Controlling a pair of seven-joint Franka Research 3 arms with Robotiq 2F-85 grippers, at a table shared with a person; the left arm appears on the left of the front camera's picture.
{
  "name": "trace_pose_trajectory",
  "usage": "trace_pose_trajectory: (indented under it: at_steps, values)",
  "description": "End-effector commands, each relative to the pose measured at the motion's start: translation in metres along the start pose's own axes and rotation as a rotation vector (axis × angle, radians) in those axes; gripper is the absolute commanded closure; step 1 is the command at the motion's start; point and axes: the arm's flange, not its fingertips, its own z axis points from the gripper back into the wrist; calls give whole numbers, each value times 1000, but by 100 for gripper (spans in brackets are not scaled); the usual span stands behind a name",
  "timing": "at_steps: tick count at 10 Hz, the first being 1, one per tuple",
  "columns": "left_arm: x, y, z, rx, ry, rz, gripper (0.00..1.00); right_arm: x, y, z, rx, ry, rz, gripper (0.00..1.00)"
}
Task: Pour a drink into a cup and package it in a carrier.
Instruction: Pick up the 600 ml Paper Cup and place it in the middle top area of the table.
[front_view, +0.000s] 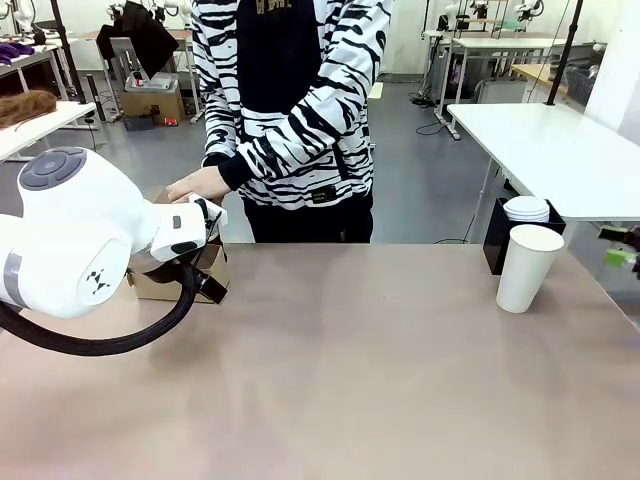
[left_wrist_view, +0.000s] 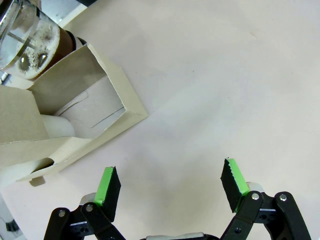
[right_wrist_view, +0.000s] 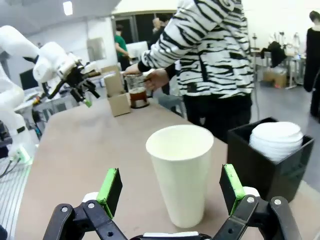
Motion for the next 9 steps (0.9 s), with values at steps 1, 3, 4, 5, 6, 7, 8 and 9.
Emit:
trace_pose_trajectory:
  at_steps: [1, 3, 4, 5, 6, 7, 8, 9]
  values:
    - [0, 0, 0, -1, -1, 0, 0, -22, -14, -11, 24, -7, 11, 0]
    - [0, 0, 0, -1, -1, 0, 0, -48, -14, -33, -24, -19, 26, 0]
    - [0, 0, 0, -1, -1, 0, 0, -50, -14, -37, -96, 16, 36, 0]
    - [0, 0, 0, -1, -1, 0, 0, -49, -6, -26, 28, -5, -31, 0]
    - [0, 0, 0, -1, -1, 0, 0, -49, -6, -26, 28, -5, -31, 0]
    - [0, 0, 0, -1, -1, 0, 0, -49, -6, -26, 28, -5, -31, 0]
    - [0, 0, 0, -1, -1, 0, 0, -56, -10, -31, 1, 1, -25, 0]
    - [0, 0, 0, -1, -1, 0, 0, -58, -8, -38, -90, 36, 19, 0]
